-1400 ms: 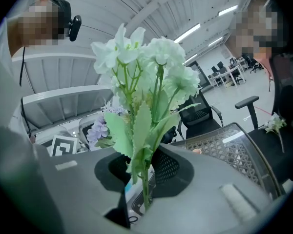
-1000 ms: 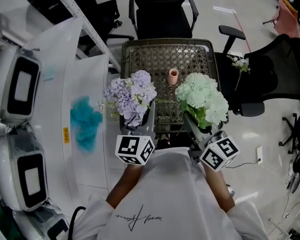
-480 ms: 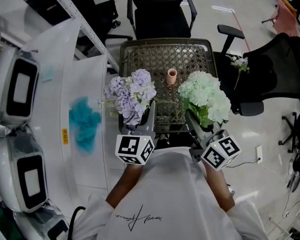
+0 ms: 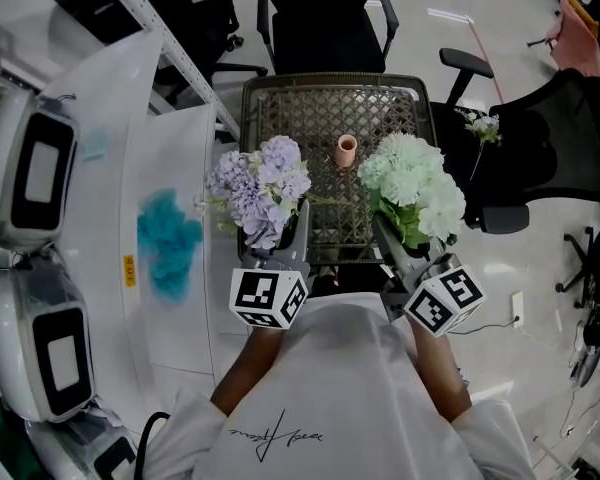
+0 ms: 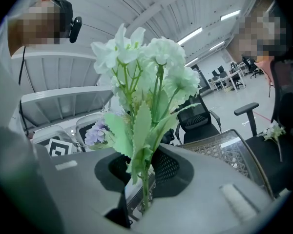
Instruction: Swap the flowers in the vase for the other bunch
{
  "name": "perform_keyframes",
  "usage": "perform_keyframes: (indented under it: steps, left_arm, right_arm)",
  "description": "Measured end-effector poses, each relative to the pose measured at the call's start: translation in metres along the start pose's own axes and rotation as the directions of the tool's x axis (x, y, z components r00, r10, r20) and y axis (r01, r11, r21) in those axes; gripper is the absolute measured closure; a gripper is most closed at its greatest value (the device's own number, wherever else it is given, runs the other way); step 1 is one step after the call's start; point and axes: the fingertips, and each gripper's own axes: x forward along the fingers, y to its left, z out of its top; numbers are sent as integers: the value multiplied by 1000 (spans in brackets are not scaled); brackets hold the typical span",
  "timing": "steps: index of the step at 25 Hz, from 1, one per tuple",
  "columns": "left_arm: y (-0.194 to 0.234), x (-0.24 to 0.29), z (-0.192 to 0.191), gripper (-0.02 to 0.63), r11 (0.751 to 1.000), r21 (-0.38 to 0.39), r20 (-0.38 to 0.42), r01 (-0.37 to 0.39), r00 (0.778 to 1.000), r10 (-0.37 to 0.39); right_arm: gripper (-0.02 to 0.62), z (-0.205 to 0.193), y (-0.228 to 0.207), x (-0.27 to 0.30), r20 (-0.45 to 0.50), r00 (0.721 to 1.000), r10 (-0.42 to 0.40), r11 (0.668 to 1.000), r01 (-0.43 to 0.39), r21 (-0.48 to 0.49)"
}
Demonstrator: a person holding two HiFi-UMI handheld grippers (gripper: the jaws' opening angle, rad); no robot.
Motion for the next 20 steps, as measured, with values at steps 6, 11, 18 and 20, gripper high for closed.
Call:
perform_keyframes:
  steps: [6,11,18,20]
  left_arm:
    - [3,0,0,565,1000,3,-6,-15,1000,15]
    - [6,0,0,565,1000,3,-9,-22,1000,22]
    - [7,3,-3,565,1000,-2,-14,-28,999,28]
    - [8,4,-3,565,1000,-4,-14,-30,999,30]
  right_arm:
    - [518,10,-1,9,3,1000,21,1000,-21,-17]
    - [518,21,-3,15,14,999,30,999,-29,-40]
    - [518,34,-10,20,27,999,30,998,-28,-64]
    - [518,37,-13,23,32,999,29,997,-27,-70]
